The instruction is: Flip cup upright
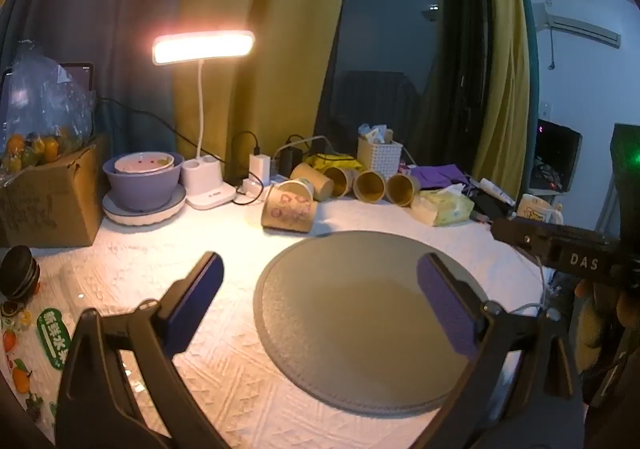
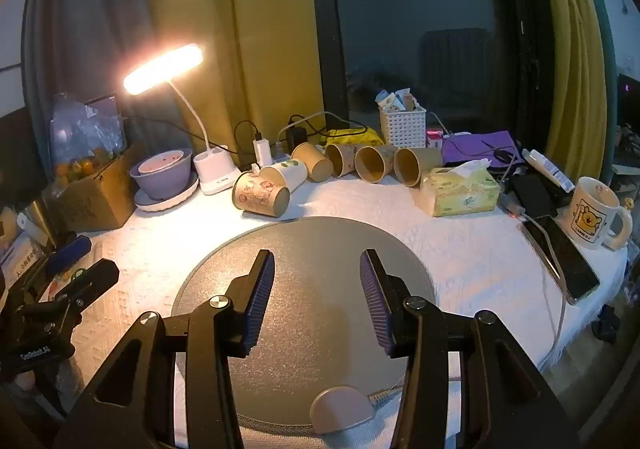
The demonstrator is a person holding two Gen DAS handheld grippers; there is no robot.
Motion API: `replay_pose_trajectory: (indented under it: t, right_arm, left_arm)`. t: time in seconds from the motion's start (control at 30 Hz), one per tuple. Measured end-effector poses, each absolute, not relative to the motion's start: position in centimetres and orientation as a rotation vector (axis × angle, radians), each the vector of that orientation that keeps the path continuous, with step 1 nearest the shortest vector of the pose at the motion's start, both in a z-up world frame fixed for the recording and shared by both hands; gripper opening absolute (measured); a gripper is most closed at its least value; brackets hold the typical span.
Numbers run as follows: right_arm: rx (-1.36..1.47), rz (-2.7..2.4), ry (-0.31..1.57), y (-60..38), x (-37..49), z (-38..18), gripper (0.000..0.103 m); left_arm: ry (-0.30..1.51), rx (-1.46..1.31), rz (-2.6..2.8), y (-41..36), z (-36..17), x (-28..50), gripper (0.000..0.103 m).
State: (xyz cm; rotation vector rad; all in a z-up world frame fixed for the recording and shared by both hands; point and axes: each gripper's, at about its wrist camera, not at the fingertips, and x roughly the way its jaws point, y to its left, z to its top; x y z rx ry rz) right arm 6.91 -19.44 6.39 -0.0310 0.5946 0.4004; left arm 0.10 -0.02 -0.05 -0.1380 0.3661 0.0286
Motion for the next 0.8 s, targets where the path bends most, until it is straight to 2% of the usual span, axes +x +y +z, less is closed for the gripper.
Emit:
replay_pose_trajectory:
  t: [0.8]
  right_arm:
    - [-0.036,0.394,0.598,-19.67,6.99,6.28,0.047]
  left_arm:
    - [0.375,-0.133,0.010,-0.80,-0.15,0.43,0.098]
